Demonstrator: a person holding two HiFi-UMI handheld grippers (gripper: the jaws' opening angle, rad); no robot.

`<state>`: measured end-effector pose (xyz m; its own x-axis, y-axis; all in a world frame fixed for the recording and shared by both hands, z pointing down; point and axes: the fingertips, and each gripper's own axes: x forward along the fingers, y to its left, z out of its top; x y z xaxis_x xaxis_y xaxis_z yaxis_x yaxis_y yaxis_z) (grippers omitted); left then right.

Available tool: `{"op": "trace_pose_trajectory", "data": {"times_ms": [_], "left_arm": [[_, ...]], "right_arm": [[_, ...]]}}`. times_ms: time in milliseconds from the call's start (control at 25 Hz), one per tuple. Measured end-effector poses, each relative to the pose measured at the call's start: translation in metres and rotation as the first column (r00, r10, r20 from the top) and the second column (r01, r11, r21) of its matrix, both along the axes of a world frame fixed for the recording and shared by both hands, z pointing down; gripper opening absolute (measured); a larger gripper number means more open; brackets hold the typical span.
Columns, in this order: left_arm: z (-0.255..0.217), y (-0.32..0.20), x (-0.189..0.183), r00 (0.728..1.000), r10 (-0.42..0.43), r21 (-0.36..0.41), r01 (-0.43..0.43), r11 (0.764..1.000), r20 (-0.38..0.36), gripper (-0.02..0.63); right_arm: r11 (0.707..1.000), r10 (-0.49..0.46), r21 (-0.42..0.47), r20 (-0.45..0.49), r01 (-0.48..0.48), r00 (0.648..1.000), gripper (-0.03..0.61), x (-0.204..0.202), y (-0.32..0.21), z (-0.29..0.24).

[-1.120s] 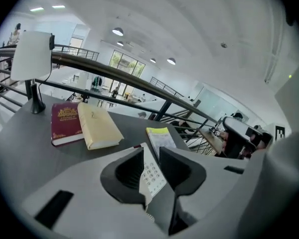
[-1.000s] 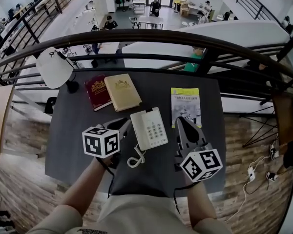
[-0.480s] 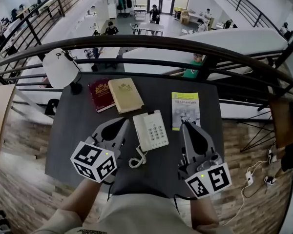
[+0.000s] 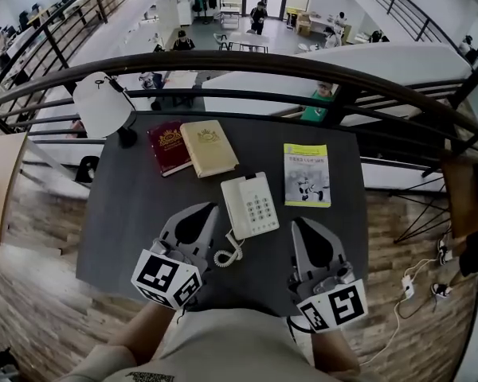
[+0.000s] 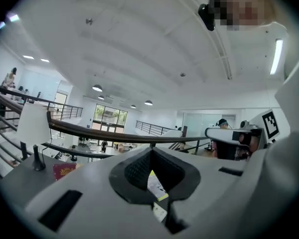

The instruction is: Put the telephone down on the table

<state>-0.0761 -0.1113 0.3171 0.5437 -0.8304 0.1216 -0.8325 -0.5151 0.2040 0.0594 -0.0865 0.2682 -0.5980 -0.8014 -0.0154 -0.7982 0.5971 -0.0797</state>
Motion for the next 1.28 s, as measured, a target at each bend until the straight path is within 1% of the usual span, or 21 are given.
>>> {"op": "trace_pose_trajectory", "data": {"times_ms": [120,200,280,400,520,640,760,960,1120,1280], "left_arm": [[0.013,0.008,-0.002,0.999,-0.034,0.009,0.034,0.999,0.032,0.005],[0.023,0.012,-0.004,0.998,-0.049,0.004,0.049,0.999,0.035,0.005],[0.034,0.015,-0.007,0.998,-0.063,-0.006,0.064,0.998,0.03,0.005],[0.044,0.019,-0.008,0.996,-0.083,-0.015,0.083,0.996,0.03,0.005],[0.05,0.024,-0.004,0.996,-0.077,-0.018,0.078,0.997,0.042,0.005],[0.049,0.023,-0.002,0.997,-0.058,-0.013,0.059,0.998,0.051,0.005],[0.044,0.022,-0.001,0.998,-0.051,-0.004,0.051,0.999,0.045,0.005],[0.042,0.02,-0.002,0.997,-0.054,-0.003,0.054,0.999,0.047,0.005],[0.05,0.017,-0.005,0.997,-0.059,-0.03,0.061,0.998,0.056,0.005],[0.05,0.016,-0.007,0.996,-0.063,-0.029,0.065,0.997,0.061,0.005]], "right_arm": [[1.0,0.007,-0.005,0.018,-0.007,1.0,0.0,0.005,0.007,0.009],[1.0,0.024,0.001,0.03,-0.024,0.999,0.0,0.009,0.01,0.015],[0.999,0.038,0.004,0.01,-0.038,0.999,0.0,0.01,0.012,0.022],[0.999,0.031,-0.011,-0.035,-0.031,0.999,0.0,0.007,0.015,0.033],[0.999,0.025,-0.023,-0.067,-0.026,0.997,0.0,0.007,0.017,0.039],[0.999,0.031,-0.02,-0.07,-0.032,0.997,0.0,0.008,0.014,0.037],[0.999,0.037,-0.016,-0.072,-0.039,0.997,0.0,0.01,0.012,0.036],[0.999,0.03,-0.019,-0.075,-0.031,0.997,0.0,0.006,0.01,0.034],[0.999,0.02,-0.031,-0.087,-0.023,0.996,0.0,0.004,0.009,0.038],[0.999,0.012,-0.033,-0.09,-0.015,0.996,0.0,0.001,0.008,0.04]]}}
